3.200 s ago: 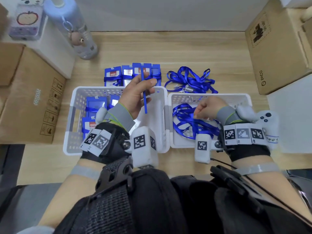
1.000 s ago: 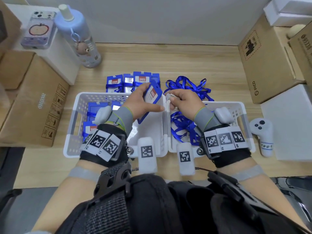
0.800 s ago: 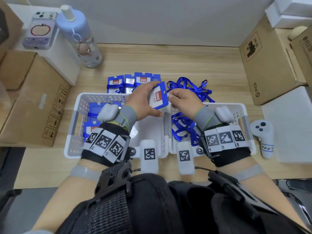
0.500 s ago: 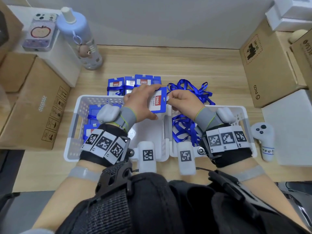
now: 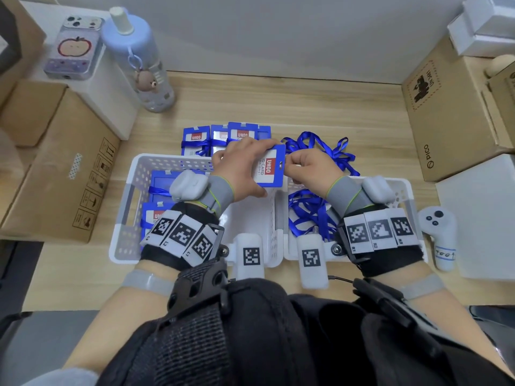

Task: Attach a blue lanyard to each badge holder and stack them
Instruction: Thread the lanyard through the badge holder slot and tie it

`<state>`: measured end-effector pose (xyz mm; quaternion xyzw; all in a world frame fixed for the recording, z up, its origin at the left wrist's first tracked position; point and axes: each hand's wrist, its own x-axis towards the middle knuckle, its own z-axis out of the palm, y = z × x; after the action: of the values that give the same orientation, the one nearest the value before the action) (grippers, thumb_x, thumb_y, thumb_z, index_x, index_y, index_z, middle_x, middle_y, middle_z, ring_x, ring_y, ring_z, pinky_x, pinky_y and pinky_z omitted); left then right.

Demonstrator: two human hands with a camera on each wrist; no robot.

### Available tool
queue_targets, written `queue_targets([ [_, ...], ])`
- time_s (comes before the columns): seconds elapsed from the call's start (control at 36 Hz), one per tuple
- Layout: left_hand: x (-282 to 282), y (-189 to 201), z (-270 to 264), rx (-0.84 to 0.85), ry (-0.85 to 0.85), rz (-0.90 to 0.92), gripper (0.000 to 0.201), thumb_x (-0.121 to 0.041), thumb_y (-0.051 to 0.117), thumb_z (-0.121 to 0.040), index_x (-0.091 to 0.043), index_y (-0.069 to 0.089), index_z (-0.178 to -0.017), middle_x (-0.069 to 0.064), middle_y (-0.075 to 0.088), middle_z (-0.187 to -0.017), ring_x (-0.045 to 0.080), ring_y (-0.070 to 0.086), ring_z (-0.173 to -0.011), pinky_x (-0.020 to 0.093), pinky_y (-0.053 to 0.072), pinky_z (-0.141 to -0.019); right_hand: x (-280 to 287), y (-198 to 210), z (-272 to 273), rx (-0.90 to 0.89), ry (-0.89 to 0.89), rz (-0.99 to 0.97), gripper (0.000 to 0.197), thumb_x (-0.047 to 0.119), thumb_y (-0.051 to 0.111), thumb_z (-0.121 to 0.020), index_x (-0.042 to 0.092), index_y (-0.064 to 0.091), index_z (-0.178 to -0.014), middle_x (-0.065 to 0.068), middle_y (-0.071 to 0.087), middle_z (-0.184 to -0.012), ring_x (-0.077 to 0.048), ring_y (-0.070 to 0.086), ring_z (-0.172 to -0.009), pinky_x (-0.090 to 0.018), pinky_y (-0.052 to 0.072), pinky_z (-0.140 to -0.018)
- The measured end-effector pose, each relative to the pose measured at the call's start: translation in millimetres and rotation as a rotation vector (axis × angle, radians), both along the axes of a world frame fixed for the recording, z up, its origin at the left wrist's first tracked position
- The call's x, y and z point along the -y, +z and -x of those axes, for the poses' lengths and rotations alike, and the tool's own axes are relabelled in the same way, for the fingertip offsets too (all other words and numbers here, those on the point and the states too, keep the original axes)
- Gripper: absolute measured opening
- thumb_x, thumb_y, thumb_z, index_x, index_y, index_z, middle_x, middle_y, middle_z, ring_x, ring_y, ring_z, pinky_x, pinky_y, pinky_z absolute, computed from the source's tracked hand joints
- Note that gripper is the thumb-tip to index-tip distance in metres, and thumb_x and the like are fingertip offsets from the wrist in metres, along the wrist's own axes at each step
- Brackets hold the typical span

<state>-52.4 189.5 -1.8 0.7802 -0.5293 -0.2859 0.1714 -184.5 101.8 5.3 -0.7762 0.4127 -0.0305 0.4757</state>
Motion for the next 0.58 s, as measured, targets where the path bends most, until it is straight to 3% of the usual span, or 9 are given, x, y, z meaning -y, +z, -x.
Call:
queue_targets([
  [0.08, -0.3, 0.1, -0.6, 0.021, 0.0, -0.011, 0.092, -0.023, 0.082, -0.062, -0.042, 0.033, -0.138, -0.006, 0.041, -0.133, 0.02, 0.031, -0.128, 0.038, 0.019, -0.101, -0.4, 1.1, 0.7, 0.011, -0.004, 0.002, 0.027, 0.016, 0.054, -0.088, 0.024, 0.054, -0.062, 0.004, 0.053, -0.066, -0.012, 0.047, -0.062, -0.034, 0.046, -0.074],
  [0.19, -0.2, 1.0, 0.0, 0.041, -0.01, -0.02, 0.091, -0.024, 0.081, -0.063, -0.042, 0.032, -0.137, -0.006, 0.041, -0.132, 0.02, 0.031, -0.127, 0.038, 0.019, -0.1, -1.2, 2.7, 0.8, 0.012, 0.001, 0.019, 0.028, 0.016, 0.054, -0.087, 0.025, 0.054, -0.061, -0.005, 0.058, -0.075, -0.016, 0.049, -0.068, -0.037, 0.049, -0.075],
  [0.31, 0.9, 2.2, 0.1, 0.058, -0.009, -0.03, 0.091, -0.023, 0.081, -0.064, -0.042, 0.031, -0.138, -0.005, 0.04, -0.132, 0.02, 0.031, -0.128, 0.039, 0.019, -0.103, -2.0, 4.6, 1.5, 0.01, -0.003, 0.015, 0.028, 0.018, 0.055, -0.088, 0.026, 0.054, -0.062, 0.002, 0.054, -0.066, -0.012, 0.046, -0.061, -0.031, 0.046, -0.072],
  [0.5, 1.3, 0.1, -2.3, 0.072, 0.005, -0.063, 0.092, -0.022, 0.08, -0.065, -0.042, 0.029, -0.139, -0.004, 0.04, -0.133, 0.021, 0.031, -0.128, 0.041, 0.019, -0.104, -1.9, 8.1, 3.2, 0.048, -0.04, -0.04, 0.028, 0.014, 0.053, -0.089, 0.021, 0.056, -0.062, 0.001, 0.049, -0.06, -0.008, 0.041, -0.053, -0.015, 0.039, -0.052],
  [0.58, 1.1, -0.2, -2.3, 0.06, 0.009, -0.055, 0.092, -0.023, 0.08, -0.065, -0.042, 0.029, -0.139, -0.004, 0.04, -0.133, 0.021, 0.031, -0.128, 0.04, 0.02, -0.104, -2.6, 8.6, 3.0, 0.066, -0.054, -0.097, 0.027, 0.012, 0.05, -0.09, 0.018, 0.055, -0.064, -0.002, 0.045, -0.058, -0.001, 0.038, -0.04, -0.007, 0.031, -0.038],
])
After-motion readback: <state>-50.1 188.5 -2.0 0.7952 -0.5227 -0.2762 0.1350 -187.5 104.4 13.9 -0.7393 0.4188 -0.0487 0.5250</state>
